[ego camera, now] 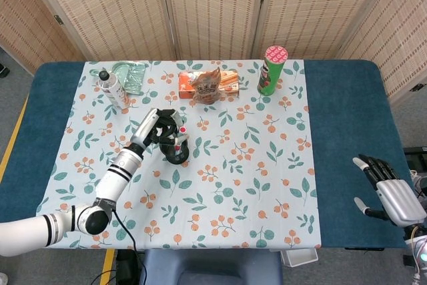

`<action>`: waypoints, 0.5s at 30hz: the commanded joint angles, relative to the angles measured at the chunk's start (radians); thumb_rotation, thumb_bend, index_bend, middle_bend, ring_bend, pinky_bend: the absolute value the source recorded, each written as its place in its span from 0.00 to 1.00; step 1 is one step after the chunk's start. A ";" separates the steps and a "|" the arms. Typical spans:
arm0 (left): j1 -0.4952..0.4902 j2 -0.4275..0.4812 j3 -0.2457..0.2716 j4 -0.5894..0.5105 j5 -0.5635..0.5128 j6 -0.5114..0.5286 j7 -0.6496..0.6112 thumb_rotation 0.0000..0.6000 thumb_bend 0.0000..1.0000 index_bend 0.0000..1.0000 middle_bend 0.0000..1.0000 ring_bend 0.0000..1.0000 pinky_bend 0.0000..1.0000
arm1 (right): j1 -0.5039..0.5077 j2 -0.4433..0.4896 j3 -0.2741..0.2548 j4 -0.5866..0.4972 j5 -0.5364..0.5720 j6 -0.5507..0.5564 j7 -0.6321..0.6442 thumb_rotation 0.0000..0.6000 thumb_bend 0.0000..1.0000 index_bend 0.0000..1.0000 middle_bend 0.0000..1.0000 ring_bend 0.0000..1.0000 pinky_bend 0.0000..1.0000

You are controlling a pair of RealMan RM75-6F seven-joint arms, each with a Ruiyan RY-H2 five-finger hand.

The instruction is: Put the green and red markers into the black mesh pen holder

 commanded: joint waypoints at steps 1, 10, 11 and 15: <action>-0.008 -0.037 -0.014 0.044 -0.006 -0.016 0.017 1.00 0.33 0.69 0.94 0.59 0.85 | -0.006 0.004 -0.003 0.004 -0.008 0.013 0.012 1.00 0.35 0.03 0.00 0.00 0.00; -0.002 -0.125 -0.033 0.212 0.085 -0.066 -0.052 1.00 0.33 0.69 0.94 0.59 0.85 | -0.008 0.007 -0.002 0.015 0.002 0.011 0.030 1.00 0.35 0.03 0.00 0.00 0.00; 0.000 -0.130 -0.032 0.223 0.098 -0.069 -0.058 1.00 0.33 0.69 0.94 0.59 0.85 | -0.008 0.008 -0.002 0.015 0.003 0.009 0.031 1.00 0.35 0.03 0.00 0.00 0.00; 0.014 -0.143 -0.027 0.254 0.156 -0.073 -0.091 1.00 0.33 0.69 0.94 0.59 0.85 | -0.009 0.008 -0.001 0.013 0.005 0.012 0.028 1.00 0.35 0.03 0.00 0.00 0.00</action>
